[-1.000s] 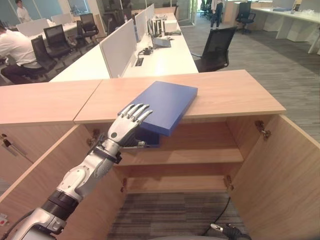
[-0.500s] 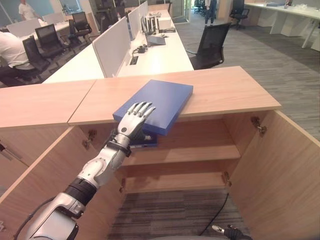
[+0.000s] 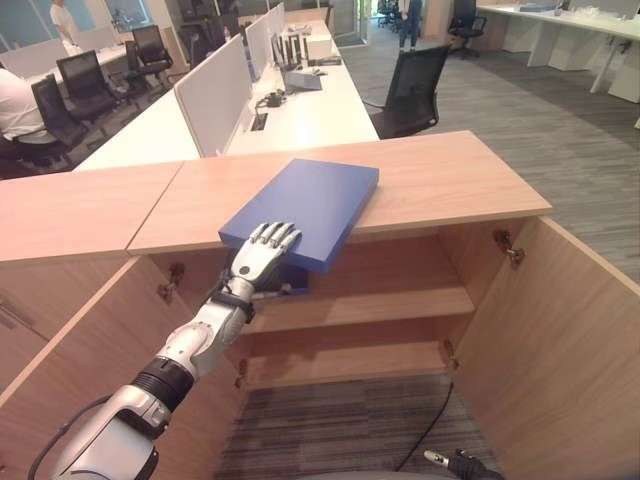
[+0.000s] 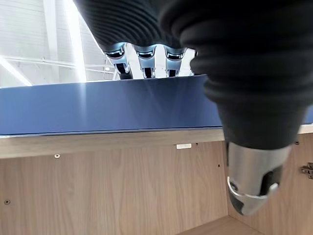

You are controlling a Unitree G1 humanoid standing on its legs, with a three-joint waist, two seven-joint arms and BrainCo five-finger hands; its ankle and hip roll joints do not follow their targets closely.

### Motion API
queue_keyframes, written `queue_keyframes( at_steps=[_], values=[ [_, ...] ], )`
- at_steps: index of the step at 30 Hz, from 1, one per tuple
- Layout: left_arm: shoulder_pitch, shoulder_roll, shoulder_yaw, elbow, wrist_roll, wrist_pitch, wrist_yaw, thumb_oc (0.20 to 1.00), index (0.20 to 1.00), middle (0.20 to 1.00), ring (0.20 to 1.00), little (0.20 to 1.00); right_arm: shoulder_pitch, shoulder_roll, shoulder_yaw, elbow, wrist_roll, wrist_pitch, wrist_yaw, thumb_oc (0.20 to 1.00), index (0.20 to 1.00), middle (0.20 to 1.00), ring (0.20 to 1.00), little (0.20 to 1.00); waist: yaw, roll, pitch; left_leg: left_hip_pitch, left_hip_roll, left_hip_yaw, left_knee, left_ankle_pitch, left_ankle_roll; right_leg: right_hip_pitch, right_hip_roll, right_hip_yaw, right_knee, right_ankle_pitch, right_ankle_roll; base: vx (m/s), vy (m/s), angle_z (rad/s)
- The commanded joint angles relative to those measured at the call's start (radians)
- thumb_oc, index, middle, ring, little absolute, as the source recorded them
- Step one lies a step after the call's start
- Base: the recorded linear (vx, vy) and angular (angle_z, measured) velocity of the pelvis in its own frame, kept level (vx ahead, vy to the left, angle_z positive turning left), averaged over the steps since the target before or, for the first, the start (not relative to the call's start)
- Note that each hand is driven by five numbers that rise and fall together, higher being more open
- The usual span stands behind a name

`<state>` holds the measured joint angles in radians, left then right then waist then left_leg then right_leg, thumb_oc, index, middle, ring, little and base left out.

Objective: Put the empty folder in the office cabinet

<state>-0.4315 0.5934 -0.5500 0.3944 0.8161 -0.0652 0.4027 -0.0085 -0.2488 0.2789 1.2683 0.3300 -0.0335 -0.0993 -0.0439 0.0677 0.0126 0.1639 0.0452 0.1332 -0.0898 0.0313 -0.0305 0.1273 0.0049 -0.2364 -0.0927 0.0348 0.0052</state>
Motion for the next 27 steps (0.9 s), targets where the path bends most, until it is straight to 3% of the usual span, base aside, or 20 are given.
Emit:
queue_keyframes(
  at_steps=[1, 4, 12, 14, 15, 27],
  values=[
    [-0.101, 0.04, 0.024, 0.074, 0.061, 0.042, 0.031, 1.0, 1.0, 1.0, 1.0, 1.0, -0.041, 0.047, 0.034, 0.058, -0.03, -0.02, -0.011, 1.0, 1.0, 1.0, 1.0, 1.0, -0.001, -0.091, -0.012, 0.017, -0.012, -0.002, 0.003, -0.101, -0.008, 0.057, -0.074, 0.04, 0.005, -0.056, 0.11, 0.0, 0.0, 0.0],
    [-0.118, 0.034, 0.013, 0.132, 0.088, 0.076, 0.04, 1.0, 1.0, 1.0, 1.0, 1.0, -0.038, 0.044, 0.034, 0.06, -0.032, -0.02, -0.018, 1.0, 1.0, 1.0, 1.0, 1.0, -0.005, -0.093, -0.012, 0.019, -0.012, -0.001, 0.003, -0.102, -0.008, 0.059, -0.072, 0.041, 0.005, -0.057, 0.11, 0.0, 0.0, 0.0],
    [-0.136, 0.004, -0.025, 0.219, 0.112, 0.097, 0.038, 1.0, 1.0, 1.0, 1.0, 1.0, -0.032, 0.042, 0.036, 0.056, -0.038, -0.018, -0.023, 1.0, 1.0, 1.0, 1.0, 1.0, -0.011, -0.094, -0.012, 0.023, -0.011, 0.004, 0.003, -0.104, -0.007, 0.059, -0.072, 0.045, 0.005, -0.057, 0.11, 0.0, 0.0, 0.0],
    [-0.138, -0.001, -0.028, 0.235, 0.112, 0.102, 0.042, 0.752, 0.752, 0.752, 0.752, 0.752, -0.031, 0.042, 0.036, 0.055, -0.037, -0.019, -0.026, 1.0, 1.0, 1.0, 1.0, 1.0, -0.012, -0.094, -0.012, 0.024, -0.011, 0.005, 0.003, -0.104, -0.007, 0.06, -0.072, 0.045, 0.005, -0.057, 0.11, 0.0, 0.0, 0.0],
    [-0.136, -0.015, -0.017, 0.263, 0.101, 0.12, 0.06, 0.2, 0.2, 0.2, 0.2, 0.2, -0.027, 0.043, 0.034, 0.054, -0.038, -0.021, -0.033, 1.0, 1.0, 1.0, 1.0, 1.0, -0.015, -0.097, -0.01, 0.026, -0.012, 0.008, 0.003, -0.105, -0.007, 0.06, -0.071, 0.048, 0.005, -0.057, 0.11, 0.01, -0.002, -0.03],
    [-0.082, -0.045, 0.004, 0.279, 0.072, 0.125, 0.076, 0.2, 0.2, 0.2, 0.2, 0.2, -0.024, 0.049, 0.029, 0.066, -0.037, -0.021, -0.046, 1.0, 1.0, 1.0, 1.0, 1.0, -0.012, -0.1, -0.01, 0.036, -0.011, 0.012, 0.003, -0.109, -0.006, 0.068, -0.071, 0.053, 0.005, -0.06, 0.108, 0.0, -0.002, -0.05]
  ],
)
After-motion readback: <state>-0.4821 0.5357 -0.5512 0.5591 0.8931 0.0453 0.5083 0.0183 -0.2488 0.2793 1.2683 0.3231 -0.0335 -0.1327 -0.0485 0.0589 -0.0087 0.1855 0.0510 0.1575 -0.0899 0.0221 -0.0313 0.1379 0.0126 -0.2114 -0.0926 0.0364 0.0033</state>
